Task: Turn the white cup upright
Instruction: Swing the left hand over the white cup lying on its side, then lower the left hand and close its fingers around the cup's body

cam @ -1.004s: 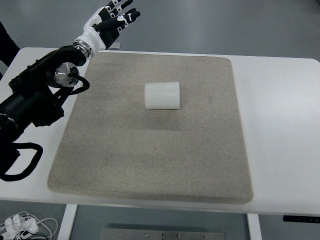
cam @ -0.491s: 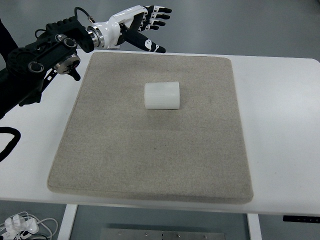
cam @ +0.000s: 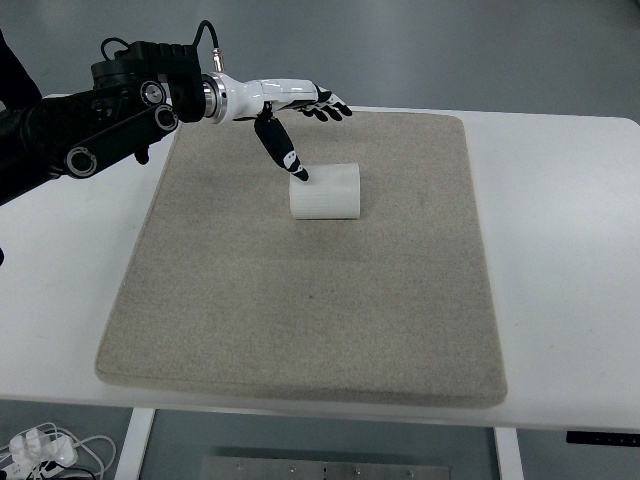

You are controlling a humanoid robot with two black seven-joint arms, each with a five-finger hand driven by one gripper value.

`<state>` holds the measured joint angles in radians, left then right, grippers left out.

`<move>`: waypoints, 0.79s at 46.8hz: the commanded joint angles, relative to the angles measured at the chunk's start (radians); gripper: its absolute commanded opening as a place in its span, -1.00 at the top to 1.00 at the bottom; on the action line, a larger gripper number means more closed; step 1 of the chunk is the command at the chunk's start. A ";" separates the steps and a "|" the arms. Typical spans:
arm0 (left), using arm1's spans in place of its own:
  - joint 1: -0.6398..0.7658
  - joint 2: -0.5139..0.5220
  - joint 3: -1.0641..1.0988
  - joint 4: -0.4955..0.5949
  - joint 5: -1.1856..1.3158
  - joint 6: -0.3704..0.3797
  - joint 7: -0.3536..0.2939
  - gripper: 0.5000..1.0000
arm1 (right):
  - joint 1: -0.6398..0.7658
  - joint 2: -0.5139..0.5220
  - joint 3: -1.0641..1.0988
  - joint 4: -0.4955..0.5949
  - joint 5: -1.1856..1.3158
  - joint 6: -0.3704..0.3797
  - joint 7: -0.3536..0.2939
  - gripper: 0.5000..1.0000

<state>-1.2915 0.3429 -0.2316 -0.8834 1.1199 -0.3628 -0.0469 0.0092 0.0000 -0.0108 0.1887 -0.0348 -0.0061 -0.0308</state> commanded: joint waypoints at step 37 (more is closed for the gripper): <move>-0.020 -0.114 -0.002 0.032 0.078 -0.088 0.160 -0.93 | 0.000 0.000 0.000 0.000 0.000 0.000 0.000 -0.81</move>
<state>-1.3134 0.2344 -0.2330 -0.8601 1.1987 -0.4524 0.1037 0.0092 0.0000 -0.0107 0.1887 -0.0349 -0.0061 -0.0308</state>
